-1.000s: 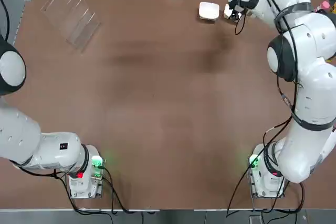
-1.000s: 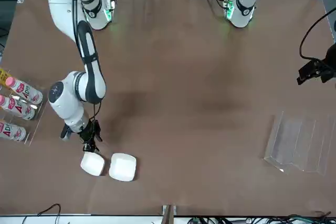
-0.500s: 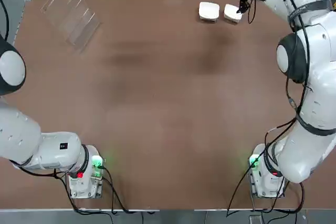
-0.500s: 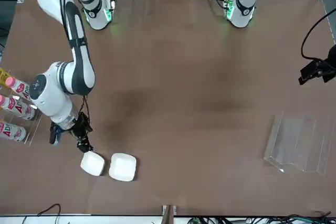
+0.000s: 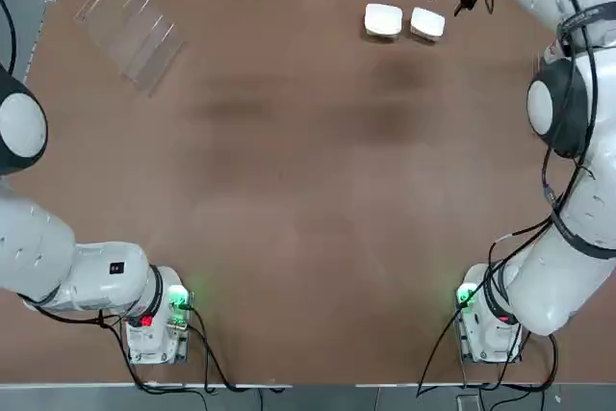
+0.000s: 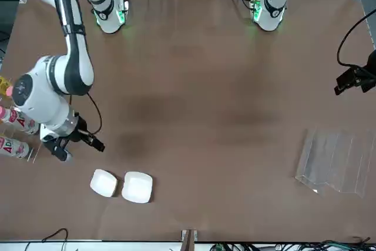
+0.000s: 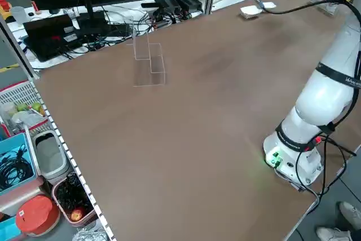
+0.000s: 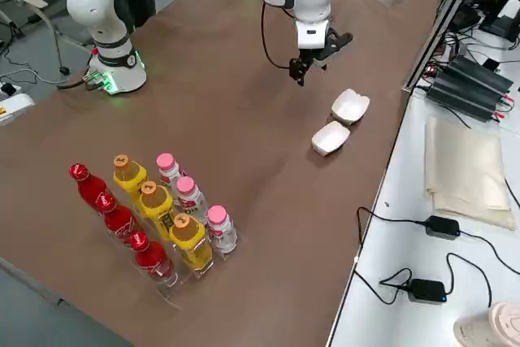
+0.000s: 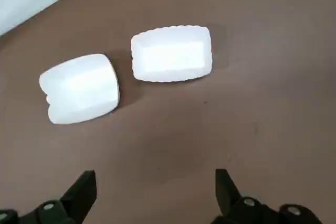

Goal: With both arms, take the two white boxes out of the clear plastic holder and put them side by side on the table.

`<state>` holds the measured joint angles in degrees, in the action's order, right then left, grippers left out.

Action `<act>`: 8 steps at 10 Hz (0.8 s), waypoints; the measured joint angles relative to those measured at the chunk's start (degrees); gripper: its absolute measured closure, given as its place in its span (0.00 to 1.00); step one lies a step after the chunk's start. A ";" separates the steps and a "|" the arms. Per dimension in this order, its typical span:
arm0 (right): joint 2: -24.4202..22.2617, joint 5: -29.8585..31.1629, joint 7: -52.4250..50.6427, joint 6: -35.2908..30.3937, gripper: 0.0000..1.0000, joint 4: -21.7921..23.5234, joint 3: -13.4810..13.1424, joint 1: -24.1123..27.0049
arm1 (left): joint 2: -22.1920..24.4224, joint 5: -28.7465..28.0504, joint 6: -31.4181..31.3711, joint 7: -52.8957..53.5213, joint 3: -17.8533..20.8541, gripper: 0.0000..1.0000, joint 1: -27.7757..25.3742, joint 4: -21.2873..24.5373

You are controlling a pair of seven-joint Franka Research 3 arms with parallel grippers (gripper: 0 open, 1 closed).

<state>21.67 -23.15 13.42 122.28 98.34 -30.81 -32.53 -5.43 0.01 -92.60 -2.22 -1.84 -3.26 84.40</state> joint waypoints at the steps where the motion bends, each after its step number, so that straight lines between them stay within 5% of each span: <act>1: -0.78 0.71 -4.17 -2.80 0.00 -0.71 -0.92 0.14 | 0.00 0.00 0.00 0.00 0.00 0.00 0.00 0.00; 3: -3.24 2.12 -7.30 -8.84 0.00 -2.99 -1.77 0.19 | 0.00 0.00 0.00 0.00 0.01 0.00 -0.01 0.00; 8: -7.25 8.21 -8.36 -31.37 0.00 -17.25 -6.28 0.29 | -0.01 0.01 0.00 0.00 0.02 0.00 -0.09 0.00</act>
<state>14.42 -14.94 5.05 90.91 81.08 -37.09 -32.24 -5.44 0.02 -92.59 -2.22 -1.82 -3.35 84.40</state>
